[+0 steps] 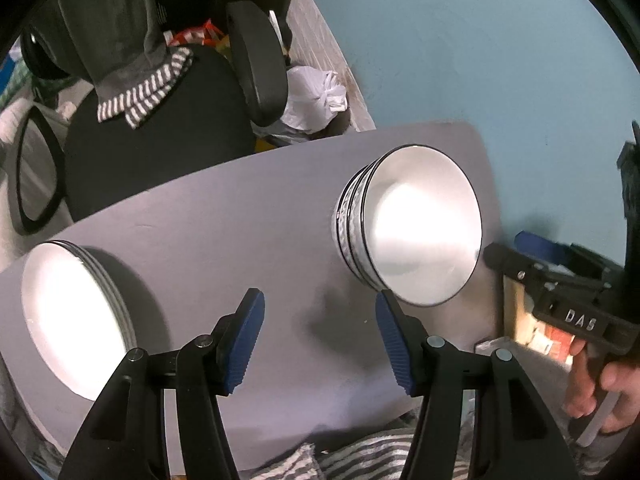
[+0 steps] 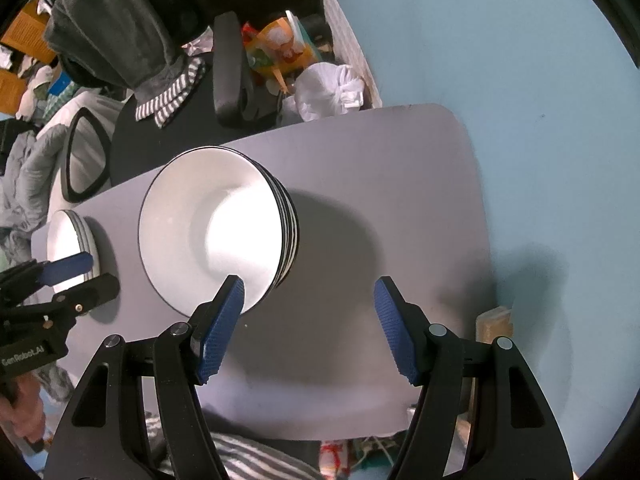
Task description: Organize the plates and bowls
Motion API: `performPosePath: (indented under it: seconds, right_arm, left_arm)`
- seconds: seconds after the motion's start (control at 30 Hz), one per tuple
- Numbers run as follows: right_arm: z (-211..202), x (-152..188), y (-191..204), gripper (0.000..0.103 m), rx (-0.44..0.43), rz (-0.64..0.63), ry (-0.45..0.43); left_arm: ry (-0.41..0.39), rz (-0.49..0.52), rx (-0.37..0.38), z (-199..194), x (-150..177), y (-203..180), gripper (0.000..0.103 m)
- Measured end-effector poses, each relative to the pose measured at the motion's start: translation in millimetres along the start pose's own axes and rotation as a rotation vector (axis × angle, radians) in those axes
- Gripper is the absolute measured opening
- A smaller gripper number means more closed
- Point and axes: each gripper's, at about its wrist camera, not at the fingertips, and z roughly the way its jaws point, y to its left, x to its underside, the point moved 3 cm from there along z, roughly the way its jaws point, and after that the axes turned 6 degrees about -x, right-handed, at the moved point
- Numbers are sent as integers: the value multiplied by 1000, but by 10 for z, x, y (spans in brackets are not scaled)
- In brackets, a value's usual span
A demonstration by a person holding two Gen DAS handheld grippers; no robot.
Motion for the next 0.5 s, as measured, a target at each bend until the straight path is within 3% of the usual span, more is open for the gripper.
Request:
performPosePath:
  seconds: [0.17,0.5]
  right_arm:
    - [81,-68,-51,67,-25,21,4]
    - [319,-253,-116,67,-96,39,40]
  left_arm:
    - [39,-21,29,154,-89,-59,60]
    - [75,-36,19,362,-289,-178,60]
